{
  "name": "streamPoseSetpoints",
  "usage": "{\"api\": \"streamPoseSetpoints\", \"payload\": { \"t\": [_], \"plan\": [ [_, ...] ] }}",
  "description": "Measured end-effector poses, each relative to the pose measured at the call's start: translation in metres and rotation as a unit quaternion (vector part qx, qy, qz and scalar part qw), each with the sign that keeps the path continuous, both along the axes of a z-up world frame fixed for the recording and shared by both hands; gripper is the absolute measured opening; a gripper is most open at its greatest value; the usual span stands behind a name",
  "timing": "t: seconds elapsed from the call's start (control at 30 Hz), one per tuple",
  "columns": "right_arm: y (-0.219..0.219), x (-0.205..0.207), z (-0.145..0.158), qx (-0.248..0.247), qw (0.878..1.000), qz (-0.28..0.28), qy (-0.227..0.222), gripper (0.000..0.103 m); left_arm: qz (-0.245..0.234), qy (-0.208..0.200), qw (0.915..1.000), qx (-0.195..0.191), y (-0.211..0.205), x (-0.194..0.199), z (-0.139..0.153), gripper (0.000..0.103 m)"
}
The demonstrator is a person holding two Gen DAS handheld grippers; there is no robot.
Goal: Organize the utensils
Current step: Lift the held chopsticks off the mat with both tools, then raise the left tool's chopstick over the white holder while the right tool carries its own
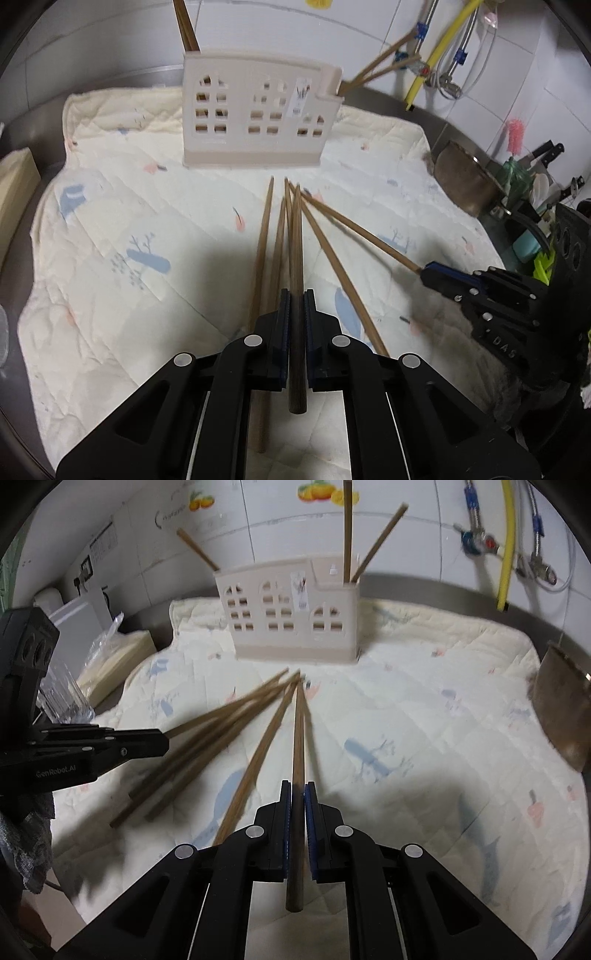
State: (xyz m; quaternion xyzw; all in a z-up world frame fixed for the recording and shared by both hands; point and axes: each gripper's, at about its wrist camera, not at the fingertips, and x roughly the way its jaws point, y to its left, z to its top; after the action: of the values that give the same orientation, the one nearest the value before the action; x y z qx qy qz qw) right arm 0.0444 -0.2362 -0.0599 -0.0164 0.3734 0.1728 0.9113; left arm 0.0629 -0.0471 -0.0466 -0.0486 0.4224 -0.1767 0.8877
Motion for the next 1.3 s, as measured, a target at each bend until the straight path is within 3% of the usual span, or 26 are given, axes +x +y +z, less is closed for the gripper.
{"api": "streamPoseSetpoints", "payload": {
  "t": [0.47, 0.77, 1.3],
  "plan": [
    [-0.001, 0.013, 0.073, 0.015, 0.996, 0.004, -0.091, 0.007, 0.009, -0.07, 0.9975, 0.007, 0.016, 0.012, 0.064, 0.005],
    [0.01, 0.037, 0.099, 0.022, 0.994, 0.018, -0.109, 0.007, 0.004, -0.093, 0.9955, 0.018, 0.016, 0.025, 0.089, 0.005],
    [0.009, 0.083, 0.179, 0.022, 0.99, 0.049, -0.133, 0.006, -0.011, -0.138, 0.9902, 0.019, 0.026, 0.052, 0.173, 0.005]
  ]
}}
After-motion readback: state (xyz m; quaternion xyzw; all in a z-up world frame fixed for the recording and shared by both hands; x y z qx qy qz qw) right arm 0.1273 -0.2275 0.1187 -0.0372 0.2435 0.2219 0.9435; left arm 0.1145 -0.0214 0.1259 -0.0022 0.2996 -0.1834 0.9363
